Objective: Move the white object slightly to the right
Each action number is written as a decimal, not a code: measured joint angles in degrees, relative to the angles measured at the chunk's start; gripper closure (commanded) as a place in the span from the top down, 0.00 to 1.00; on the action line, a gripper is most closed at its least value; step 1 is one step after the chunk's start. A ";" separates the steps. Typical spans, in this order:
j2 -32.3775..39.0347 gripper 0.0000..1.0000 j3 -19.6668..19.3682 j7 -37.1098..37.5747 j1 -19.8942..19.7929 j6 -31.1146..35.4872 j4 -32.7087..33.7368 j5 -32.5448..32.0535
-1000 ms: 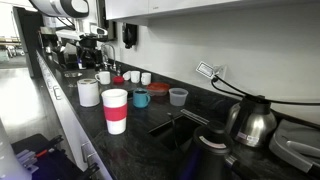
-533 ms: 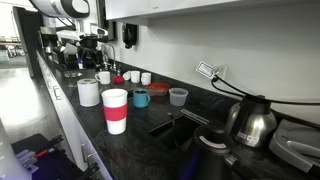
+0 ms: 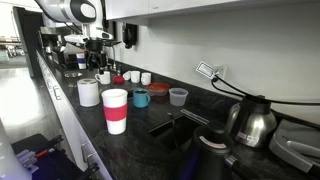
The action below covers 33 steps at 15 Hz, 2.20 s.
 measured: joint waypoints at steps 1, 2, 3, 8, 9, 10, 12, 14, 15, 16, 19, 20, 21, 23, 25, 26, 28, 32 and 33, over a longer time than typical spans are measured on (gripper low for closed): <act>0.89 1.00 0.00 0.59 0.00 0.02 0.70 -0.02; 1.73 1.00 0.01 1.21 0.00 0.10 1.39 -0.10; 2.57 1.00 0.01 1.84 0.00 0.20 2.02 -0.13; 6.03 1.00 0.19 4.76 0.11 1.59 3.58 -0.50; 6.57 1.00 0.24 5.08 0.18 1.69 3.59 -0.50; 6.99 1.00 0.31 5.32 0.23 1.85 3.59 -0.50; 7.45 1.00 0.42 5.37 0.50 2.29 3.60 -0.50; 7.83 1.00 0.61 5.36 0.84 2.55 3.69 -0.50; 7.97 1.00 0.70 5.35 1.06 2.62 3.69 -0.50; 8.11 1.00 0.82 5.31 1.25 2.62 3.69 -0.50; 8.78 1.00 1.03 5.14 1.69 2.63 3.67 -0.79; 9.10 1.00 1.04 4.99 1.83 2.68 3.67 -1.06; 9.45 1.00 1.05 4.79 2.00 2.80 3.67 -1.48; 9.98 1.00 1.06 4.55 2.34 3.09 3.66 -2.19; 10.43 1.00 1.06 3.87 2.54 3.59 3.66 -2.23; 10.71 1.00 1.06 3.54 2.62 3.92 3.66 -2.23; 11.18 1.00 1.06 2.90 2.67 4.27 3.66 -2.22; 11.30 1.00 1.05 2.76 2.67 4.22 3.65 -2.22; 11.30 1.00 1.05 2.77 2.67 4.22 3.65 -2.22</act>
